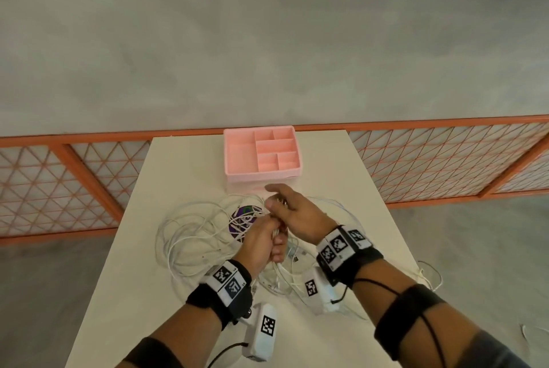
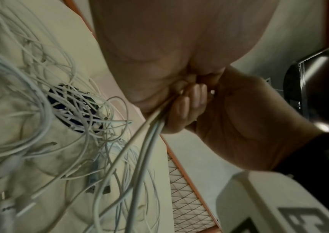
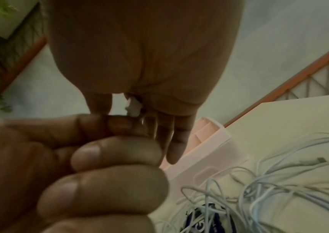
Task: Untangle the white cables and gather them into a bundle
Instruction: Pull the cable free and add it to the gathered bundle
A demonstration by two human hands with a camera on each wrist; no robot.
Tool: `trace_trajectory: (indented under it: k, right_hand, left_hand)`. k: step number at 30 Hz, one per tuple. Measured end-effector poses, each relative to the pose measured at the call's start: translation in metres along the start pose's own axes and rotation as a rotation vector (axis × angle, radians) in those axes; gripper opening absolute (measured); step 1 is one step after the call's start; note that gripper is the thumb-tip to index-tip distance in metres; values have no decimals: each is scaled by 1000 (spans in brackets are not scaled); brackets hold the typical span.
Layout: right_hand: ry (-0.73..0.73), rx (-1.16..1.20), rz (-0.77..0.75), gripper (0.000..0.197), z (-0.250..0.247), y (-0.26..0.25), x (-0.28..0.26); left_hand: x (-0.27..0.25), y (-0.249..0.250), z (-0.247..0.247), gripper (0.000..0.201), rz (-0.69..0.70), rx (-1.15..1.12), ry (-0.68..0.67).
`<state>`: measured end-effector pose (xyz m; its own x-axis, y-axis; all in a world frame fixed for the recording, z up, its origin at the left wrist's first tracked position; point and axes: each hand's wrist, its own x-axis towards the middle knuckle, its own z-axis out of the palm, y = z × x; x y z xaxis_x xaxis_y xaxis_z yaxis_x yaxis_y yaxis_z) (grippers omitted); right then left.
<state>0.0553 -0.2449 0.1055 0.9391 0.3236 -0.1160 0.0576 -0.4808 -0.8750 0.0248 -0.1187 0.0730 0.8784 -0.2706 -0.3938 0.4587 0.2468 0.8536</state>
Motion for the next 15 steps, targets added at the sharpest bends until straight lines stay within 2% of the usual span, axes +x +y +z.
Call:
trace_trajectory:
  k: [4, 7, 9, 12, 15]
  right_hand:
    - [-38, -210, -43, 18, 14, -3, 5]
    - [-24, -365, -67, 15, 17, 3, 6]
    - [-6, -430, -14, 17, 17, 7, 9]
    - [21, -425, 53, 20, 18, 10, 11]
    - [115, -273, 18, 24, 24, 16, 4]
  left_hand:
    - [-2, -10, -14, 34, 23, 110, -37]
    - [-2, -10, -21, 33, 65, 189, -51]
    - [1, -8, -22, 29, 107, 302, -34]
    - [7, -10, -21, 23, 128, 443, -29]
    - [10, -9, -22, 26, 130, 487, -1]
